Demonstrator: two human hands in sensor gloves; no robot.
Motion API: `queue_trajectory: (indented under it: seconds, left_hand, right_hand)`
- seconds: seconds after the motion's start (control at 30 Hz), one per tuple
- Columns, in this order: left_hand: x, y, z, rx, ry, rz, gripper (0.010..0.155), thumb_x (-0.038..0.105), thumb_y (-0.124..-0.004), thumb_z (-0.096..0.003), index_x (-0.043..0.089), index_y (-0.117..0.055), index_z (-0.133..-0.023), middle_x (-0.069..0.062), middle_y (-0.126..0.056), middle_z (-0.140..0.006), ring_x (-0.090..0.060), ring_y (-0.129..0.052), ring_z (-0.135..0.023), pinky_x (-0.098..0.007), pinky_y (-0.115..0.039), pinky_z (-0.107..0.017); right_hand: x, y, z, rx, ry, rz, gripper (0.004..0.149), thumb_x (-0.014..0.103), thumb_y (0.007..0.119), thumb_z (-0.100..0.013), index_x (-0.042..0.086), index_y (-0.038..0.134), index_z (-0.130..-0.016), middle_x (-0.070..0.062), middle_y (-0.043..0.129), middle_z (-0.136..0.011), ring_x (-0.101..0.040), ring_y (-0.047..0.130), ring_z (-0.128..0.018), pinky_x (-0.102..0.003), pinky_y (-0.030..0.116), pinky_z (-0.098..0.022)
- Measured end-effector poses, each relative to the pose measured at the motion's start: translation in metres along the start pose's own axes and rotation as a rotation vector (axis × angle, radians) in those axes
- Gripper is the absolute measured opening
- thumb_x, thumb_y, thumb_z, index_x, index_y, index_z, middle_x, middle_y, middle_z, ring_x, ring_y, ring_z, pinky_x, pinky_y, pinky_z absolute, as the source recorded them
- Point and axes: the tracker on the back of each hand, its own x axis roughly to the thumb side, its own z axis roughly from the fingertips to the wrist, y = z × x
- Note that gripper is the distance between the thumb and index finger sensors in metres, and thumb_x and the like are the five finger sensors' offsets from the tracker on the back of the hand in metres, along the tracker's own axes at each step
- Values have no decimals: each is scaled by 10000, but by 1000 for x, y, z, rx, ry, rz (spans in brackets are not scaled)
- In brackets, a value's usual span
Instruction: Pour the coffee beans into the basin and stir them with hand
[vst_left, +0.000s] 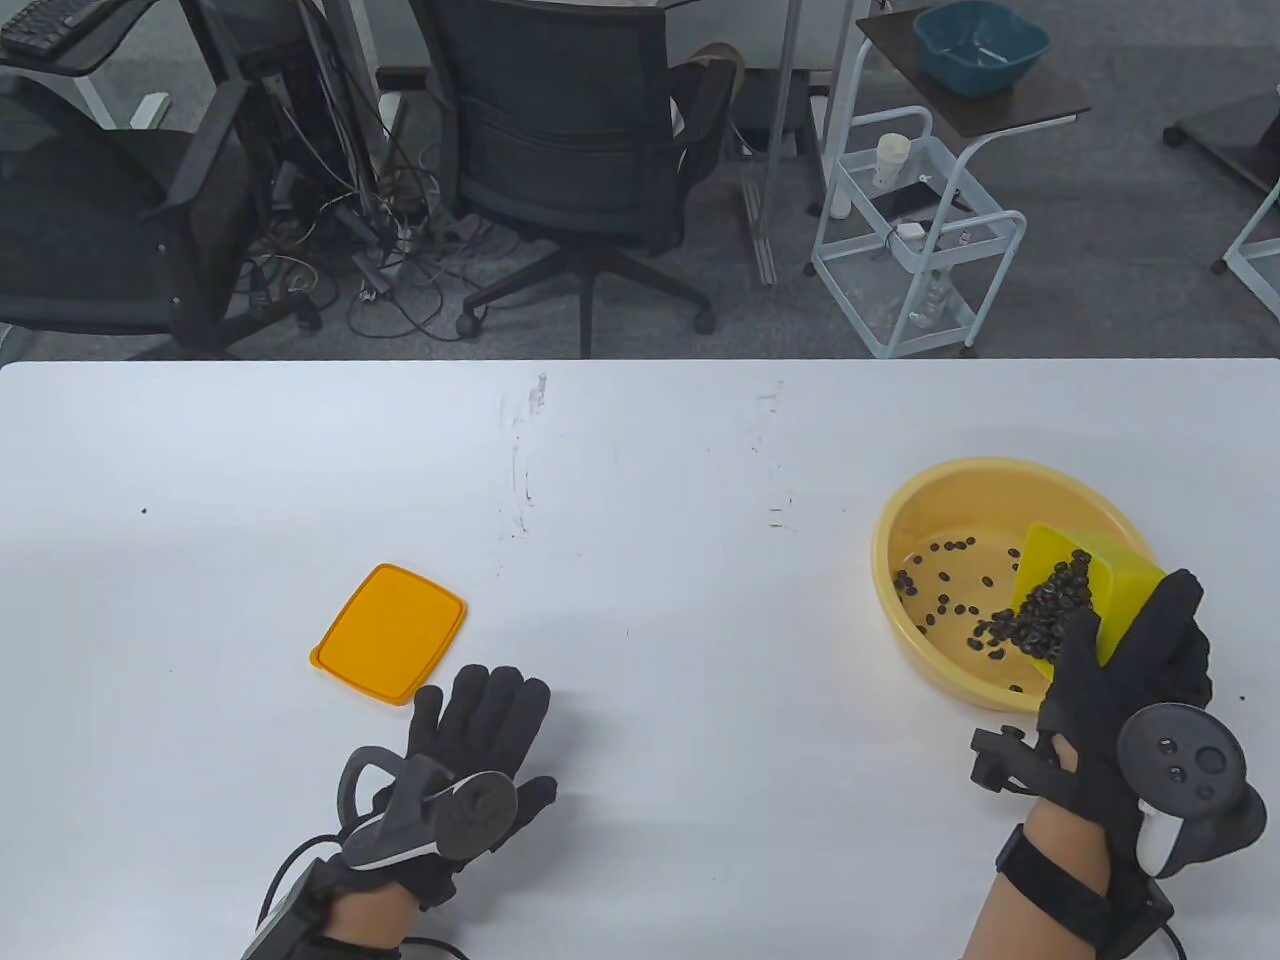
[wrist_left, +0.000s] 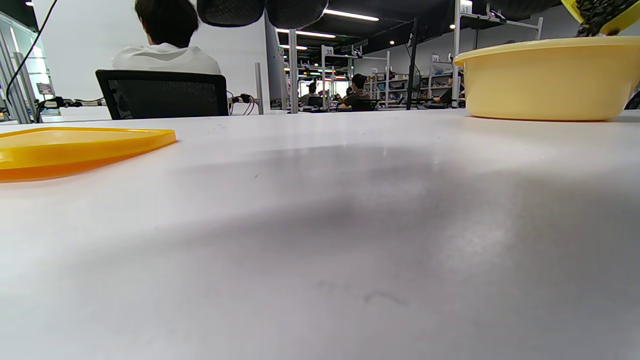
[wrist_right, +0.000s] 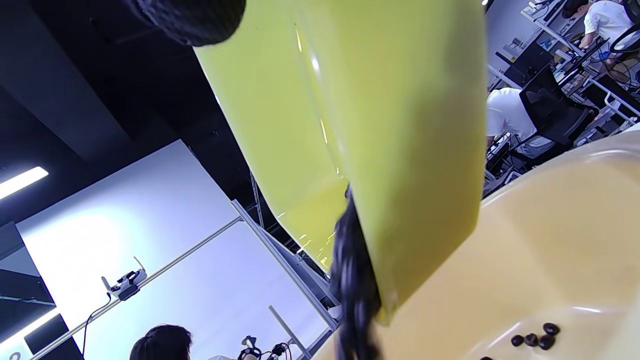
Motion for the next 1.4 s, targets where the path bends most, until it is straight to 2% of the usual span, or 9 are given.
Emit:
queue_trajectory:
  seconds: [0.9,1.4]
  left_hand:
    - [1,1,0,0,-1,0,816,646,-551,-532,223,-199,-1136,-180,-371,-1202,-491,-479,-1111,-679,-385,-751]
    - [1,1,0,-1,2,-9,815,643,-553,-532,223,-200,-1135,-182,-376,-1200,-491,-482,-1109,-677,-388,-751]
  right_hand:
    - [1,-1,0,-1,-10,-9,736,452,656,-526,268,221,-1091,-199,335,-995,-427,552,-777,-669,230,-647]
    - [3,-1,1,-15,-33,47,740,446,661,-526,263,220,-1091,-197,323,-999,-428,536,-786,-667,212,-649]
